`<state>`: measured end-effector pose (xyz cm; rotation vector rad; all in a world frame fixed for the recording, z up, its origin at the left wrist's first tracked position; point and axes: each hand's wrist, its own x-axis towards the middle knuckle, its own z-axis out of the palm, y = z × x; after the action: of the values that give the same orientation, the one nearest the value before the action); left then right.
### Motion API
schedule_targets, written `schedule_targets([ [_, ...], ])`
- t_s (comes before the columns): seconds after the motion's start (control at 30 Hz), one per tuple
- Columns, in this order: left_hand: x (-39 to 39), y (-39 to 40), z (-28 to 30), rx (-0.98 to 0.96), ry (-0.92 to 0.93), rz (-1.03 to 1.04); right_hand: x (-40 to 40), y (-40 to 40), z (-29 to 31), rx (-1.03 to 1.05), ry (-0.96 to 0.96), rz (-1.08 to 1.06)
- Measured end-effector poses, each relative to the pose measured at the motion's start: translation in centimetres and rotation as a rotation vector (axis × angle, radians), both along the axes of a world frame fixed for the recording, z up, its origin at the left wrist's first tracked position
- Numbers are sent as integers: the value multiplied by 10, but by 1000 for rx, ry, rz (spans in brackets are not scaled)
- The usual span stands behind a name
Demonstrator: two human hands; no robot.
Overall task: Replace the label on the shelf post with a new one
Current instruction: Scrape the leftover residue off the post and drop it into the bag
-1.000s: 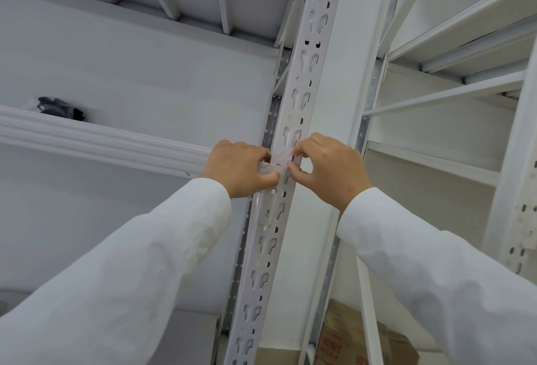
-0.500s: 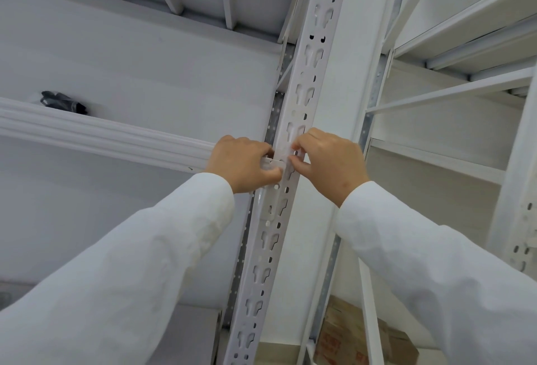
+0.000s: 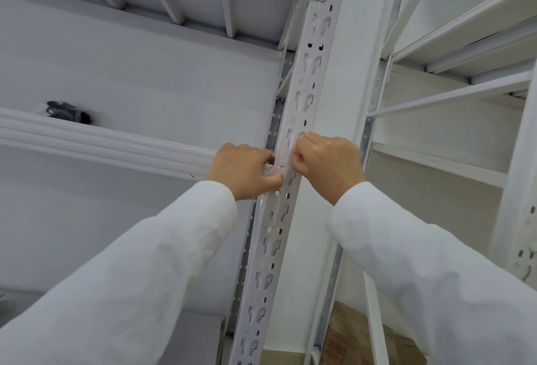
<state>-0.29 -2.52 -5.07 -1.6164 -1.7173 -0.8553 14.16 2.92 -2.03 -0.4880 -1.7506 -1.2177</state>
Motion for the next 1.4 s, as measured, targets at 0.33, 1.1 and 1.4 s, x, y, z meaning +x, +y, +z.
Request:
schedule_targets([
  [0.33,-5,1,0,8,46,25,19,10,-5,-416,169,342],
  [1.1,-89,-77,-149,166,-716,-306,-89,-48,-112,-836,-391,560],
  [1.4,-153,-69,-222,-27,-1096,-239,-196,-29,-221,-1828,123,717],
])
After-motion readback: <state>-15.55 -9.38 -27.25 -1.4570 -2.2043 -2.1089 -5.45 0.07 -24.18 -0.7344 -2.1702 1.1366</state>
